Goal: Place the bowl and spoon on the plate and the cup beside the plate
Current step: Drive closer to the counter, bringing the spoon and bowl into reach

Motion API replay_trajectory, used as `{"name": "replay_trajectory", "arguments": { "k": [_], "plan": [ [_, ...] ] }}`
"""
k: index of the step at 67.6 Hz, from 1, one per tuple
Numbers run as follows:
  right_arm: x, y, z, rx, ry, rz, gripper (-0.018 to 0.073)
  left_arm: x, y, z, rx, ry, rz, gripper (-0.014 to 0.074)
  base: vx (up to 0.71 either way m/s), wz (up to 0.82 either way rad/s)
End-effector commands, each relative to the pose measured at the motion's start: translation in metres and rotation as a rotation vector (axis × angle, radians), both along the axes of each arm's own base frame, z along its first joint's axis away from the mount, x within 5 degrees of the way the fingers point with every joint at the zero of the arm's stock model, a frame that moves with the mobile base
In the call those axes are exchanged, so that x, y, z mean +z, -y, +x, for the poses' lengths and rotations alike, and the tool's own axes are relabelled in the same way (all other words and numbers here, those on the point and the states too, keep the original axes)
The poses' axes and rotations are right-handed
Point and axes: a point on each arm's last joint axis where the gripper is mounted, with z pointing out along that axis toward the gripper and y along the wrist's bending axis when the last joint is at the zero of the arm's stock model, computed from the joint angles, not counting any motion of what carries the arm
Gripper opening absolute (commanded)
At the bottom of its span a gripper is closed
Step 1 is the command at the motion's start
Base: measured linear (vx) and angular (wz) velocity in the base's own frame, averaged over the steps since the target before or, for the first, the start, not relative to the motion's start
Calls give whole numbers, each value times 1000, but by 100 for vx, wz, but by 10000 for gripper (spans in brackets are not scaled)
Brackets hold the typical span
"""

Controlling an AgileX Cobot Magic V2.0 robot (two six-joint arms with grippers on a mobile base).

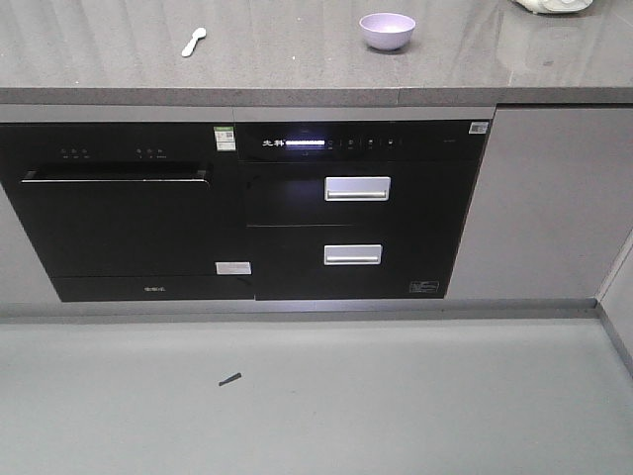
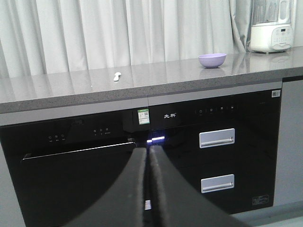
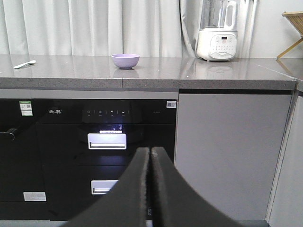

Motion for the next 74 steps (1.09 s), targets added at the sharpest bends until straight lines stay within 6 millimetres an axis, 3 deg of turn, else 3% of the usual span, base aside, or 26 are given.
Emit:
{"name": "replay_trajectory", "arguments": {
  "k": [1, 74],
  "plan": [
    [6, 0, -1, 3, 85, -11, -4, 16, 0, -2, 0, 107, -25, -7, 16, 0],
    [6, 0, -1, 3, 85, -11, -4, 16, 0, -2, 0, 107, -25, -7, 16, -12]
  ]
}}
